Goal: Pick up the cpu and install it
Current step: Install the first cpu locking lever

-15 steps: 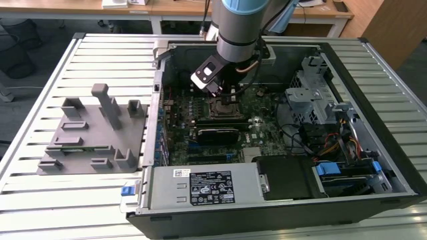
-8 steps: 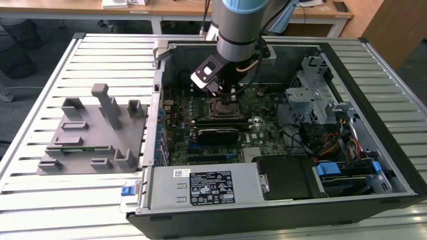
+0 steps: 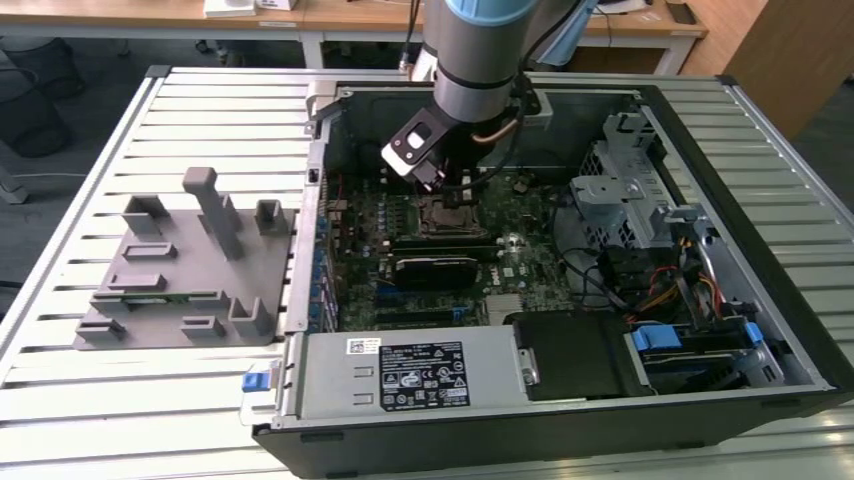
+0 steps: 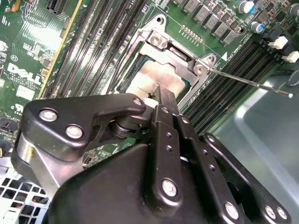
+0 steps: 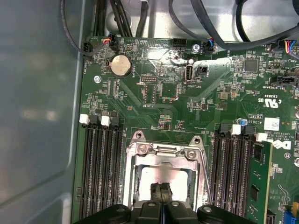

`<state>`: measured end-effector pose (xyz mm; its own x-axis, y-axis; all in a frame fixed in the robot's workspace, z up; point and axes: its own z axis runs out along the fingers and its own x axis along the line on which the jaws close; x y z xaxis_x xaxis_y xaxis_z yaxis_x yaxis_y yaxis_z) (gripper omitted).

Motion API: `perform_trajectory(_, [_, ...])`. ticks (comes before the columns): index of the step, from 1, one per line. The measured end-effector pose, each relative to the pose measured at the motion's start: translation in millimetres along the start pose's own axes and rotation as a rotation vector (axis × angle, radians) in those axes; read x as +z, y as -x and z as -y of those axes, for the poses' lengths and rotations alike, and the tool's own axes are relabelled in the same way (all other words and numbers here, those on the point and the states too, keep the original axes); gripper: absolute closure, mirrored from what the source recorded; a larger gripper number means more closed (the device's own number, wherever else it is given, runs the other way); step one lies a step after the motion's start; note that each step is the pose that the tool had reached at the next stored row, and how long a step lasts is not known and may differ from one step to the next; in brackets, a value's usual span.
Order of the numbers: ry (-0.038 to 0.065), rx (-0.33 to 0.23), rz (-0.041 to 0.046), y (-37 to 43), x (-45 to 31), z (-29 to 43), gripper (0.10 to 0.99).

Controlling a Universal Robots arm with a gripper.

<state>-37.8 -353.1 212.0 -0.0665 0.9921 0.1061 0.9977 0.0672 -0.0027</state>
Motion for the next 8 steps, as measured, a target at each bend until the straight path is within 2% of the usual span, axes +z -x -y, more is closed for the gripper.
perform_trajectory(8, [0.000,0.000,-0.0002,-0.4,-3.0,0.0,0.980])
